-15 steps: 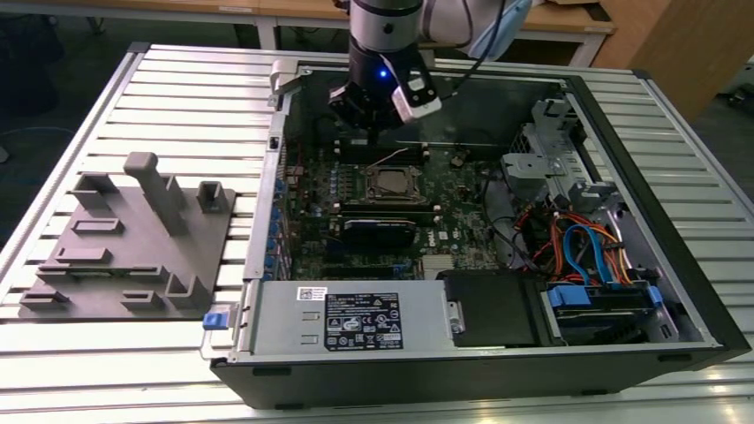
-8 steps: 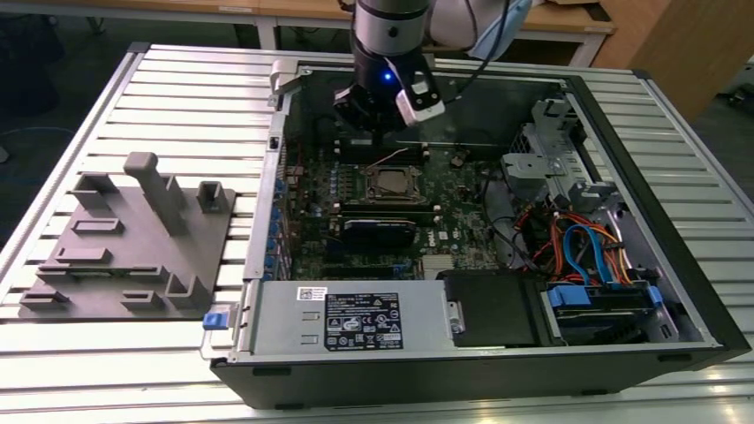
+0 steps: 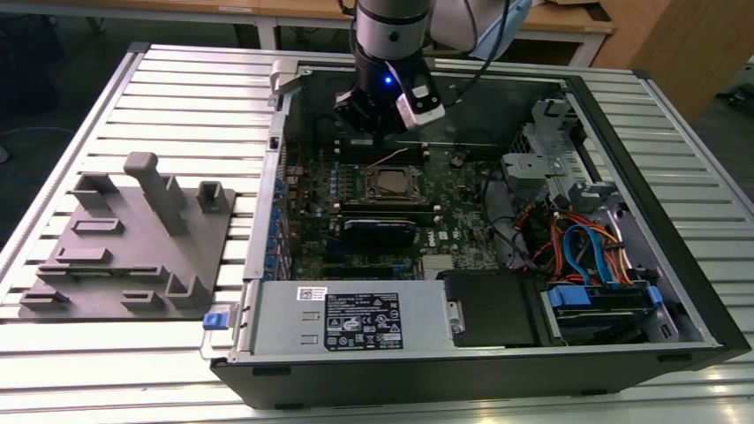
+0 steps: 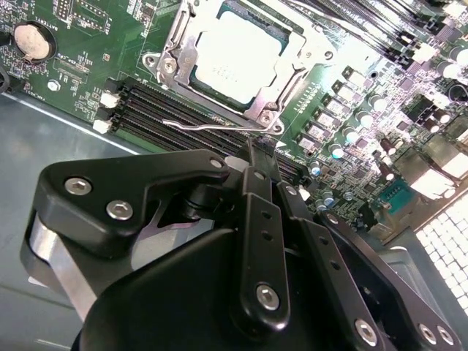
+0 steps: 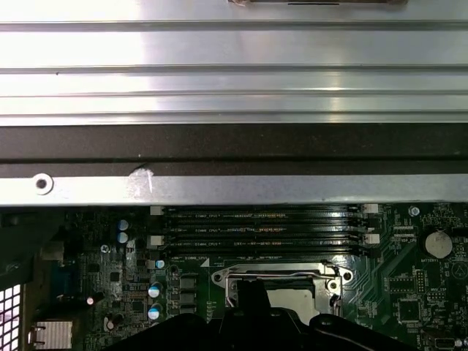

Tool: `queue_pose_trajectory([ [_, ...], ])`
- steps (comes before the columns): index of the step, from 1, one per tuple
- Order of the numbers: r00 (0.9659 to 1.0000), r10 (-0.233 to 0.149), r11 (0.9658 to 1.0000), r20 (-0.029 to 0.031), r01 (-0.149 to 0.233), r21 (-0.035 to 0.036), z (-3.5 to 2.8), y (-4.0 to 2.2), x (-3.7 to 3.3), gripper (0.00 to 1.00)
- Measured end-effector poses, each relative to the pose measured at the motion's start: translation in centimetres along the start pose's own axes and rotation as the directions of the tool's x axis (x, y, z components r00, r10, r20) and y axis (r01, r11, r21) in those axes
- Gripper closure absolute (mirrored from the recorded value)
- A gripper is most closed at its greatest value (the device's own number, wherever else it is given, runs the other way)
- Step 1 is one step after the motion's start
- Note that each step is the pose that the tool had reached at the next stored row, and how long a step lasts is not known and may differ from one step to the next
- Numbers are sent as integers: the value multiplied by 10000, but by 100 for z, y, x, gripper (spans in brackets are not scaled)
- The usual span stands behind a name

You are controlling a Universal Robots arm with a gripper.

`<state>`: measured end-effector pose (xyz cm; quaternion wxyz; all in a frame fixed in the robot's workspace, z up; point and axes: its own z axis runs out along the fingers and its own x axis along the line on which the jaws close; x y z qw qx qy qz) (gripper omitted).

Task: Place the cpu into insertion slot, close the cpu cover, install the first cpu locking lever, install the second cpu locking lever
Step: 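Install the first cpu locking lever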

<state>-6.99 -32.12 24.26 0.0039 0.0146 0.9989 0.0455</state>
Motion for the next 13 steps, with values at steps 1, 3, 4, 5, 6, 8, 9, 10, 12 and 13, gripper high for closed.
queue_pose_trajectory([
  [1, 10000, 0, 10000, 0, 0, 0, 0, 0, 0, 90],
  [3, 10000, 0, 10000, 0, 0, 0, 0, 0, 0, 90],
  [4, 10000, 0, 10000, 0, 0, 0, 0, 0, 0, 90],
  [5, 10000, 0, 10000, 0, 0, 0, 1, 0, 0, 90],
  [6, 10000, 0, 10000, 0, 0, 0, 1, 0, 0, 90],
  [8, 10000, 0, 10000, 0, 0, 0, 1, 0, 0, 90],
  [9, 10000, 0, 10000, 1, 0, -4, 2, 0, 0, 90],
  [10, 10000, -1, 10000, 1, 1, -25, 4, -4, -1, 90],
  [12, 10000, 0, 10000, 0, 0, -52, 8, -22, -3, 90],
  [13, 10000, 0, 10000, -1, 0, -55, 12, -31, -3, 90],
])
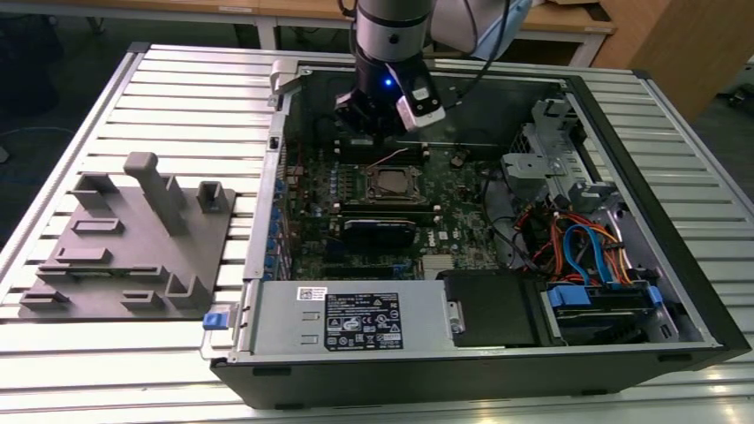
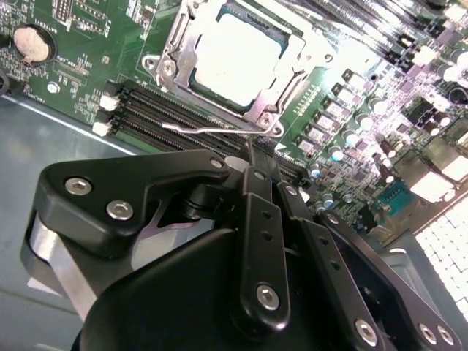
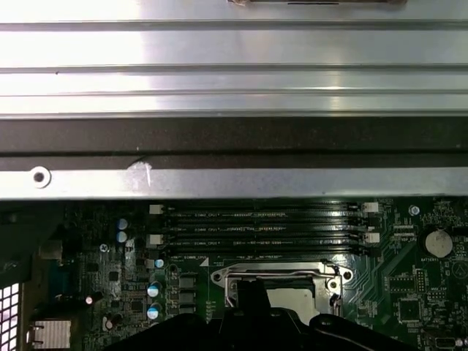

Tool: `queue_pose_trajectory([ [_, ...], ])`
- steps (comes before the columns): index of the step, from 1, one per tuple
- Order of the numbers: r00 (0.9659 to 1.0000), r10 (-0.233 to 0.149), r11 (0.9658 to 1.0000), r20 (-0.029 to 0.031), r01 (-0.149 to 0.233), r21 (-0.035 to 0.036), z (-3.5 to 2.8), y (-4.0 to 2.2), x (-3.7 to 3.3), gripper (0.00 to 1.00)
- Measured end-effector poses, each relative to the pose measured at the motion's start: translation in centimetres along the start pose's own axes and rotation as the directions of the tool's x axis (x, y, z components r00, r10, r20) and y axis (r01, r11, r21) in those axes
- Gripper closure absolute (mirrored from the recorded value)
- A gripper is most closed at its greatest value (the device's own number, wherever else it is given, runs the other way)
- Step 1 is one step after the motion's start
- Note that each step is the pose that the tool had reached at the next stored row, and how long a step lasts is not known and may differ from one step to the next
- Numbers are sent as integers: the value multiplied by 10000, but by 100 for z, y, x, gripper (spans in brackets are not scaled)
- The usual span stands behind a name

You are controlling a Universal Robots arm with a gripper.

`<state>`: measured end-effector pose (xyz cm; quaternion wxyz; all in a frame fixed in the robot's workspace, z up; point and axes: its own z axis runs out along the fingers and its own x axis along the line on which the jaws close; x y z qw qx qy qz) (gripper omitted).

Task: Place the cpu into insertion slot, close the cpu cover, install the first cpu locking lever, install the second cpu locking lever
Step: 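Install the first cpu locking lever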

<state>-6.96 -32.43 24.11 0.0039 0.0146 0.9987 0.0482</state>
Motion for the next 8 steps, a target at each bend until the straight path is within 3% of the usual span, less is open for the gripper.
queue_pose_trajectory([
  [8, 10000, 1, 10000, -2, -1, -38, 15, -25, -4, 90],
])
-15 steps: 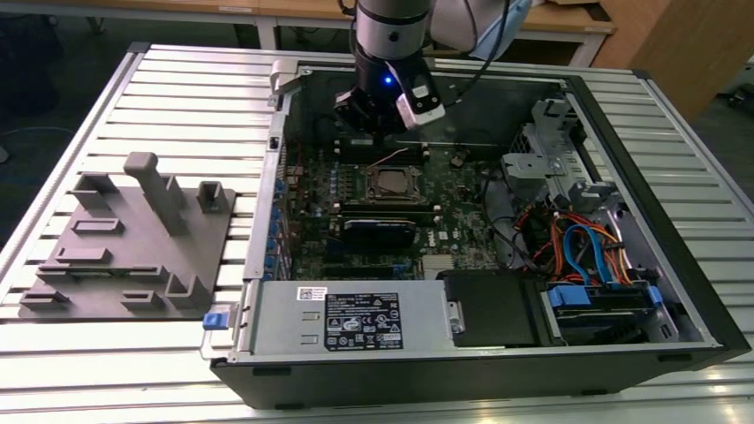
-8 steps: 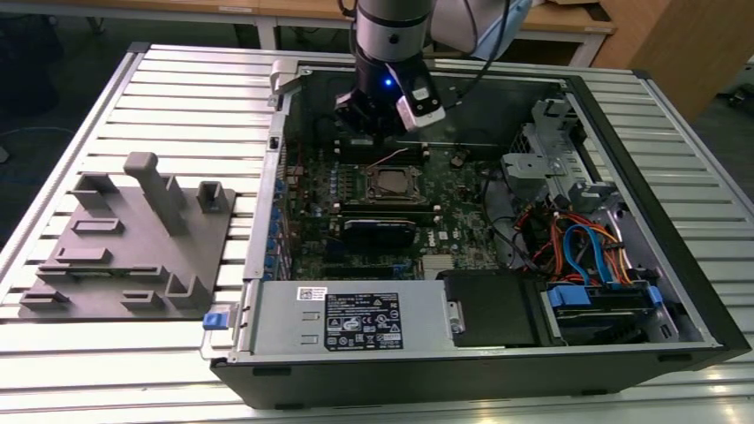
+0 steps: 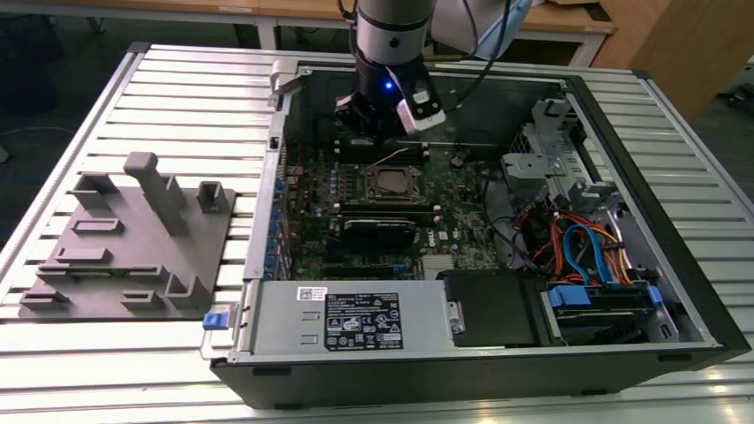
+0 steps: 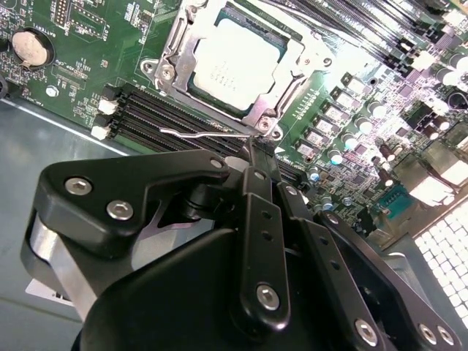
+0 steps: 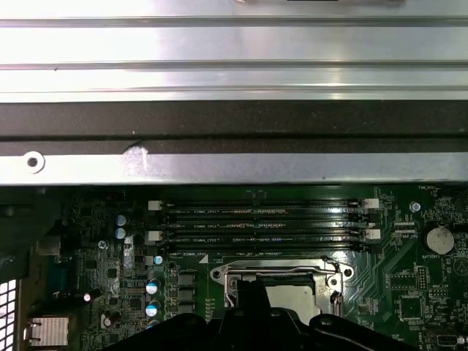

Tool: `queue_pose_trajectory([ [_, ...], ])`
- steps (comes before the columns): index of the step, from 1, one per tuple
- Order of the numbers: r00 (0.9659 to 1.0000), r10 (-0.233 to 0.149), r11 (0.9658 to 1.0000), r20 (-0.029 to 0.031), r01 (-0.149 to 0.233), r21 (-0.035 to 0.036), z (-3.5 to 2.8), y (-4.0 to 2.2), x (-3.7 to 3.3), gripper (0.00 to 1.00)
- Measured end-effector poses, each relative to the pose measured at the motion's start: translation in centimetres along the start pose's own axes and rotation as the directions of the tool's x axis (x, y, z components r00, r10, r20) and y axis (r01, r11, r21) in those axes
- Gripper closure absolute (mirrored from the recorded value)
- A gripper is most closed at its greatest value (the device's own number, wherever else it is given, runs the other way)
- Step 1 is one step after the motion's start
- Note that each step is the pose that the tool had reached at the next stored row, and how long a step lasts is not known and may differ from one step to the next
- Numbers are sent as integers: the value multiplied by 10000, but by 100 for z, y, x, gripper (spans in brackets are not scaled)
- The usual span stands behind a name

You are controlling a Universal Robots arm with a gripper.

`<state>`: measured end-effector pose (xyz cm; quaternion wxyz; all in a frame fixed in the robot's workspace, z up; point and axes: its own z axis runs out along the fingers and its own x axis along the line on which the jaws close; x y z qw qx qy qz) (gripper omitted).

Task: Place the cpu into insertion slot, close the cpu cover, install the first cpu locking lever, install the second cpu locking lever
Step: 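Install the first cpu locking lever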

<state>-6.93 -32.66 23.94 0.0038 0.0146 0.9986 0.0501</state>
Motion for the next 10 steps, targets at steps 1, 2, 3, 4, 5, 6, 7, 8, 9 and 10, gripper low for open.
queue_pose_trajectory([
  [1, 10000, 0, 10000, 0, 0, 0, 0, 0, 0, 90],
  [2, 10000, 0, 10000, 0, 0, 0, 0, 0, 0, 90],
  [3, 10000, 0, 10000, 0, 0, 0, 0, 0, 0, 90],
  [4, 10000, 0, 10000, 0, 0, 0, 0, 0, 0, 90],
  [5, 10000, 0, 10000, 0, 0, 0, 1, 0, 0, 90],
  [6, 10000, 0, 10000, 0, 0, 0, 1, 0, 0, 90],
  [7, 10000, 0, 10000, 0, 0, -1, 1, 0, 0, 90],
  [8, 10000, 0, 10000, 0, 0, -1, 1, 0, 0, 90],
  [9, 10000, 0, 10000, 0, 0, 0, 1, 0, 0, 90],
  [10, 10000, 0, 10000, 0, 0, -1, 2, 0, 0, 90],
])
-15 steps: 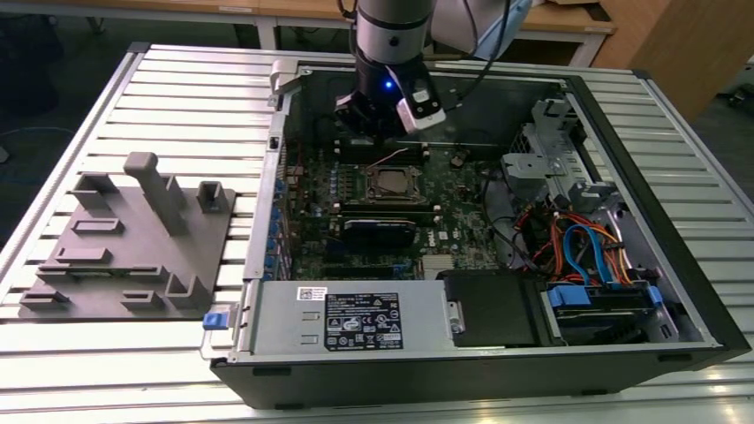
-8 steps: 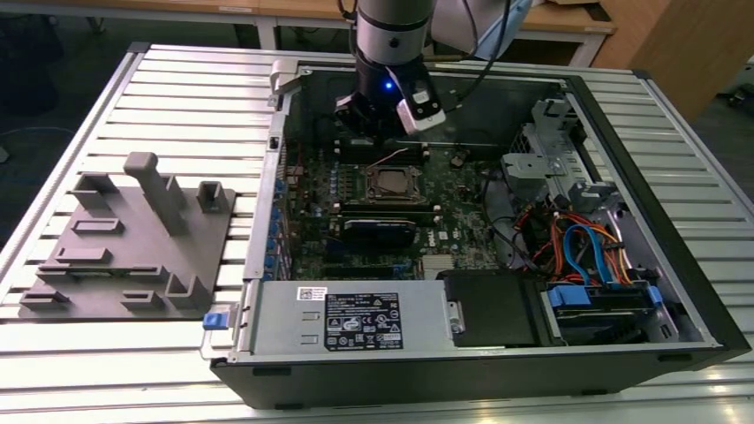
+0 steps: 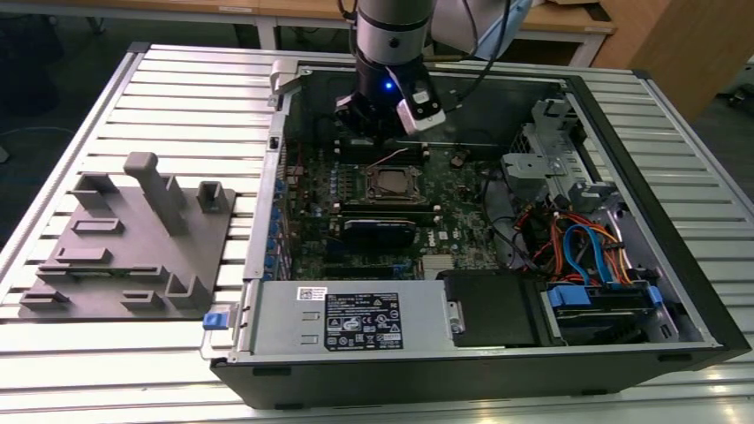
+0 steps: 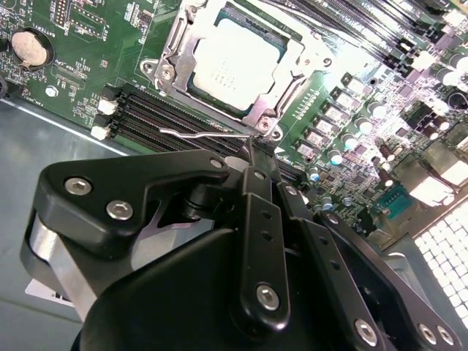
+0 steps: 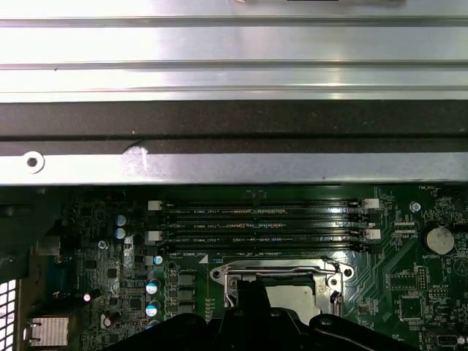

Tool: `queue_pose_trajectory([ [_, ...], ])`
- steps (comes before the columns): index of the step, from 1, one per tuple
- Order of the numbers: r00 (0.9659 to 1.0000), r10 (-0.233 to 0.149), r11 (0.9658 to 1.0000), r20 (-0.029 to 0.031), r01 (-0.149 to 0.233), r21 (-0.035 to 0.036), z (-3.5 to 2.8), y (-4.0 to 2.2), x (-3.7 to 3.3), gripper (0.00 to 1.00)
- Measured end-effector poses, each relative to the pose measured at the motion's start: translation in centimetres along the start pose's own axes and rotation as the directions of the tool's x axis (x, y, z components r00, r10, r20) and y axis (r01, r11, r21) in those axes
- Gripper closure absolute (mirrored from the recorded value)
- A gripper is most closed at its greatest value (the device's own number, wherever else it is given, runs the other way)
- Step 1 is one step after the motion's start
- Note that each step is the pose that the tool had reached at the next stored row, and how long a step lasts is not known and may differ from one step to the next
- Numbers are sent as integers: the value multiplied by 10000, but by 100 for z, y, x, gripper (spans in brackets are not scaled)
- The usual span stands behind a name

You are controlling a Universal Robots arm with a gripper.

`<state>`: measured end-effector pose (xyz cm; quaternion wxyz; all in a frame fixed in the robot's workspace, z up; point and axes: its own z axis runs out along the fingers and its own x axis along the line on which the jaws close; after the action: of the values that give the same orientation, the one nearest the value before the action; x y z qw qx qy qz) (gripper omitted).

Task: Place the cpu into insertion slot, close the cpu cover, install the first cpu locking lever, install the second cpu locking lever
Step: 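Install the first cpu locking lever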

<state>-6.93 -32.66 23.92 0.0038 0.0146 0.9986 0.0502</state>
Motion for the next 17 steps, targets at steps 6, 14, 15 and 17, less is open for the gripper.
queue_pose_trajectory([
  [6, 10000, 1, 9999, -4, -1, -139, 19, -18, -20, 90],
  [14, 10000, 3, 9999, -6, -3, -140, 52, -22, -53, 90],
  [15, 10000, 2, 9999, -5, -2, -142, 54, -22, -53, 90],
  [17, 10000, 1, 9999, -5, -1, -142, 55, -22, -53, 90],
])
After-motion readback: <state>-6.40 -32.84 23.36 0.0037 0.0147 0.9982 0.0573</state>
